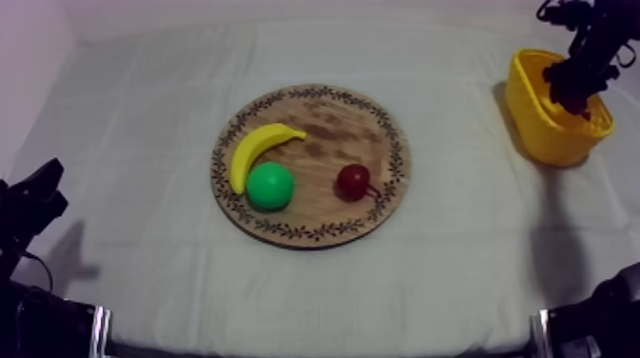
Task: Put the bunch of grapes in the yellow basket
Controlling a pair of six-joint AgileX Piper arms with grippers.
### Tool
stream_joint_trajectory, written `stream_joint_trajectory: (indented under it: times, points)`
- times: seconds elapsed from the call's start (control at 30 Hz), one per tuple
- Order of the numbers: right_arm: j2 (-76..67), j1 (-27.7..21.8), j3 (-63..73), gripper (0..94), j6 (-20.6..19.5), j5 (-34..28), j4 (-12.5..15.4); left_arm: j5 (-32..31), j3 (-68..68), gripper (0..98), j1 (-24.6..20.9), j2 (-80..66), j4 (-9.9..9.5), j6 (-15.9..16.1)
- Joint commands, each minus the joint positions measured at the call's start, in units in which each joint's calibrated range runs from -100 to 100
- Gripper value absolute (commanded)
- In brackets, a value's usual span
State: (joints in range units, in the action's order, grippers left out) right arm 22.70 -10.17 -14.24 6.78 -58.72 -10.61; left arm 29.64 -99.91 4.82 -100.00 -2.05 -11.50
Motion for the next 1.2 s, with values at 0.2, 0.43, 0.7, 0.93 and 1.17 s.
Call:
stream_joint_trajectory:
  times: [0.2,0.43,0.7,0.93,1.17]
  points:
    - [2.58,0.08,1.06,62.2,2.18,1.42,1.03,0.03,0.02,0.1,0.0,0.0,-0.02,0.0]
    - [1.81,-0.11,0.98,61.6,2.77,2.73,1.55,0.03,0.02,0.1,0.0,0.0,-0.02,0.0]
    - [-5.93,-0.79,-0.13,50.3,3.03,3.57,1.79,0.03,0.02,0.1,0.0,0.0,-0.02,0.0]
    - [-17.49,-0.56,-7.15,43.3,1.06,8.75,-0.01,0.03,0.02,0.1,0.0,0.0,-0.02,0.0]
    - [-30.9,0.69,-18.9,38.1,-1.63,15.35,-1.77,0.03,0.02,0.1,0.0,0.0,-0.02,0.0]
